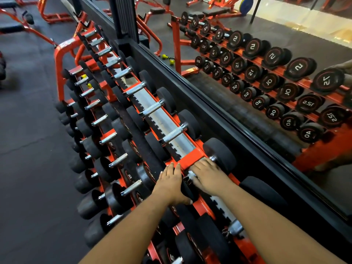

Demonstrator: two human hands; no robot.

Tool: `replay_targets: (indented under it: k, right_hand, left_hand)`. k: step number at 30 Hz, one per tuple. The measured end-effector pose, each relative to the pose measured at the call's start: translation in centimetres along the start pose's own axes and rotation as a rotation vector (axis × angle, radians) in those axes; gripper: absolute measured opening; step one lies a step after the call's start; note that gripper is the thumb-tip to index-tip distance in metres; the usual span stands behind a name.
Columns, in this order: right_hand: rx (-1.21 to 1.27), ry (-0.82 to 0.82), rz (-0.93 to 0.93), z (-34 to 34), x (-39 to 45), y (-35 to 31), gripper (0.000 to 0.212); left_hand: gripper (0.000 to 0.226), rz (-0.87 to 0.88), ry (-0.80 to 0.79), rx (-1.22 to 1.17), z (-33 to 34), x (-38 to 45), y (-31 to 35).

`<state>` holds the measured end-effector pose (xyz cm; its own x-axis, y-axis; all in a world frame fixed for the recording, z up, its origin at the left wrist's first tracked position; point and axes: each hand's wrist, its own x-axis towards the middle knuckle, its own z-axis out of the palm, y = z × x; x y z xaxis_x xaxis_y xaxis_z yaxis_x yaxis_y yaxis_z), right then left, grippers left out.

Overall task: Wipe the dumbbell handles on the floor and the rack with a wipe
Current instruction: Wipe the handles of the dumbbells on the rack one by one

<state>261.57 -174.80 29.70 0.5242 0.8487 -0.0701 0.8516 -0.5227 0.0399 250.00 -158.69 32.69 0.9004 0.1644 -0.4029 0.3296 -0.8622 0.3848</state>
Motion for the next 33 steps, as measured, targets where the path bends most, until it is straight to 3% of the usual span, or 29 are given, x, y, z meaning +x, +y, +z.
replay_targets:
  k: [2,4,6,9,11,15,17,20,23,26,30,33]
  right_hand:
    - [-0.001,-0.185,0.069,-1.5,2.5,-0.3,0.05]
    - [-0.021,-0.265,0.054,-2.1,3.7,-0.3,0.055]
    - [0.021,-0.223,0.051,-1.4,2.7,0.9,0.056]
    - [-0.115,-0.016,0.002,1.0,-0.6,1.8,0.066]
    - [-0.129,0.0,0.017,1.3,-0.3,1.2,0.07]
    - [-0.06,-0.33,0.074,-2.0,3.8,0.5,0.08]
    - [-0.054,-0.414,0.044,-2.9,4.4,0.7,0.077]
    - [0.0,-0.245,-0.026,-1.1,1.8,0.9,0.07]
    - [-0.074,-0.067,-0.086,1.8,-1.6,1.3,0.08]
    - [-0.058,-0.138,-0.062,0.7,-0.1,0.8,0.071]
    - [-0.035,-0.439,-0.023,-2.9,4.6,0.4,0.057]
    - [-0.026,-0.258,-0.086,-0.7,2.1,1.0,0.065]
  left_hand:
    - [0.145,-0.001,0.002,0.002,0.0,0.0,0.0]
    - [0.146,-0.002,0.007,-0.002,0.0,0.0,0.0]
    - [0.145,-0.002,0.005,-0.004,0.1,0.1,-0.2]
    - [0.144,-0.002,0.007,0.001,0.4,0.1,-0.2]
    - [0.144,0.001,-0.005,0.002,0.3,0.2,-0.2]
    - [0.146,-0.011,0.001,-0.006,0.0,0.1,-0.1]
    - [0.145,-0.011,0.0,-0.008,0.0,0.1,-0.1]
    - [0.143,-0.004,0.004,-0.007,0.1,0.1,-0.1]
    - [0.142,0.004,-0.006,0.004,0.0,0.1,-0.2]
    - [0.143,0.001,0.0,0.011,-0.2,0.0,-0.1]
    - [0.144,-0.006,0.006,-0.008,-0.4,-0.3,0.1]
    - [0.143,-0.008,-0.003,-0.023,-0.2,0.0,-0.2]
